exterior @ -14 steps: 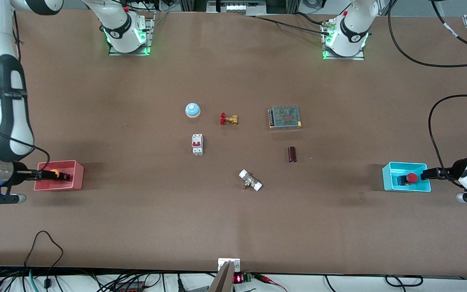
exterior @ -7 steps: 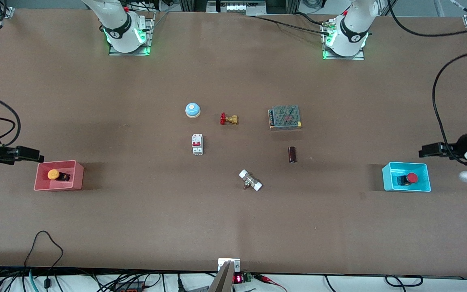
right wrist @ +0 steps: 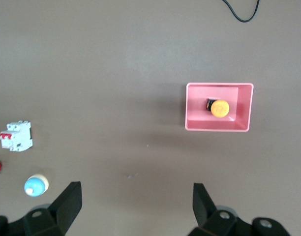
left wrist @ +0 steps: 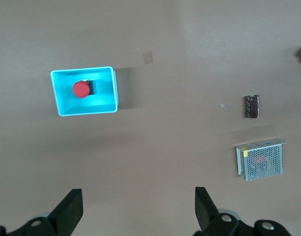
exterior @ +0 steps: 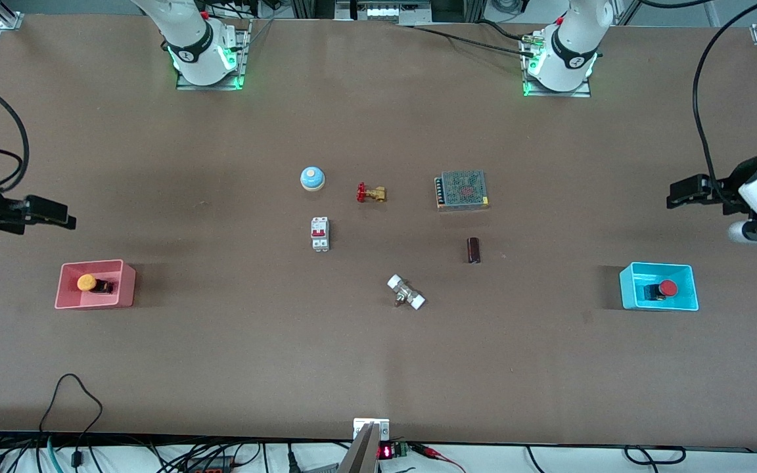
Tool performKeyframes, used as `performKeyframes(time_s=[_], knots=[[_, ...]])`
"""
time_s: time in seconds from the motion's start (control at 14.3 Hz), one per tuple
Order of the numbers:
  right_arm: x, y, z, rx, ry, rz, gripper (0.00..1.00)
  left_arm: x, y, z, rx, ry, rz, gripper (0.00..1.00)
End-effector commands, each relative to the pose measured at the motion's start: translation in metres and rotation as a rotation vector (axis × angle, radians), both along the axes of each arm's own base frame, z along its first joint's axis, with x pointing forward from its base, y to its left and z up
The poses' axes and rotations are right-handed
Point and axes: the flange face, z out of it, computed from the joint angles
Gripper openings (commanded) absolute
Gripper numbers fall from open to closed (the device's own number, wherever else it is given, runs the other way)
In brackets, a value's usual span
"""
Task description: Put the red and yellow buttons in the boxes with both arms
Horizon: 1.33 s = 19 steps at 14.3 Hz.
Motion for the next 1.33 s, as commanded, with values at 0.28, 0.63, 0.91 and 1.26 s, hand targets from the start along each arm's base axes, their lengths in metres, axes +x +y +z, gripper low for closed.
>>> performKeyframes(time_s=[0.28,0.63,0.91,1.26], knots=[[-0.062,-0.021,0.025,-0.103,0.013,-0.051,1.00,-0.038,0.046,0.037,-0.048,-0.020,0.006,1.00],[-0.076,-0.017,0.035,-0.103,0.011,-0.093,1.00,-0.059,0.042,0.045,-0.049,-0.031,0.003,1.00],[-0.083,-0.019,0.034,-0.100,0.025,-0.098,1.00,-0.081,0.038,0.053,-0.047,-0.044,0.005,1.00],[-0.086,-0.016,0.037,-0.090,0.029,-0.097,1.00,-0.095,0.041,0.055,-0.049,-0.055,0.013,1.00]])
